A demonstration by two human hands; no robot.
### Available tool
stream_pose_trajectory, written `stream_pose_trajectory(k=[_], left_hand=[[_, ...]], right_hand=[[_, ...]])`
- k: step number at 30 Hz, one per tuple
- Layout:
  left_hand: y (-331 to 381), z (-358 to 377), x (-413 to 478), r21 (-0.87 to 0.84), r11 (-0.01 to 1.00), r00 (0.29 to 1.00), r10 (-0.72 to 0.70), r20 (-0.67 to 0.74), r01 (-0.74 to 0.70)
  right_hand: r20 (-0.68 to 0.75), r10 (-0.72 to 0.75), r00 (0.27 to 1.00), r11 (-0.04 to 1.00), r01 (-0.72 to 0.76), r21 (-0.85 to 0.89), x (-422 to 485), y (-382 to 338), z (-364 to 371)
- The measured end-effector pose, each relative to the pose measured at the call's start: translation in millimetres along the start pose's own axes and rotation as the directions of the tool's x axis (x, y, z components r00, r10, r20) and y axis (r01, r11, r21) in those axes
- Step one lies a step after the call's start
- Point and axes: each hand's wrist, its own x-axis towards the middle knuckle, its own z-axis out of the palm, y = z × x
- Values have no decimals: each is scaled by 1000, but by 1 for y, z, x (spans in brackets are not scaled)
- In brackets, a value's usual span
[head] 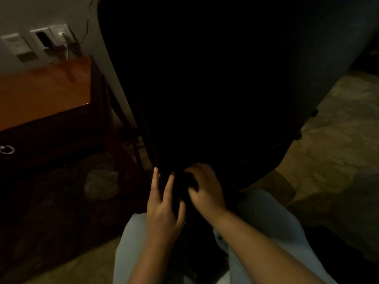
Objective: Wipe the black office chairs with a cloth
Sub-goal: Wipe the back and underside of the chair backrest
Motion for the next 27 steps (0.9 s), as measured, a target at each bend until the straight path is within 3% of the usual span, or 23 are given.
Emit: stream_pose_trajectory(k=[2,5,12,14,17,18,20,23,27], left_hand=[[-2,3,-2,45,998,999,41,17,-41],[-5,6,-1,114,992,998,40,53,-46],[-12,11,1,188,981,998,46,47,-54],[-14,10,3,187,981,998,42,37,-48],[-17,8,5,200,979,999,35,38,-42],[-18,8,6,204,978,999,29,39,-37],[-19,9,6,193,981,999,21,36,-28],[-20,11,8,172,985,999,-16,36,10],[-24,10,15,142,987,997,-72,11,70]], right_hand=[[30,-108,994,994,108,-2,-2,-9,11],[34,-115,993,993,115,-20,3,1,6],[-254,144,957,989,-129,74,26,60,-52],[-347,324,880,946,-301,120,30,80,-69],[-368,661,654,751,-573,328,34,113,-97],[-358,709,608,705,-604,370,35,119,-103],[-378,674,635,738,-572,357,37,115,-102],[-403,526,749,851,-468,239,35,83,-77],[-276,328,903,944,-308,117,18,44,-34]])
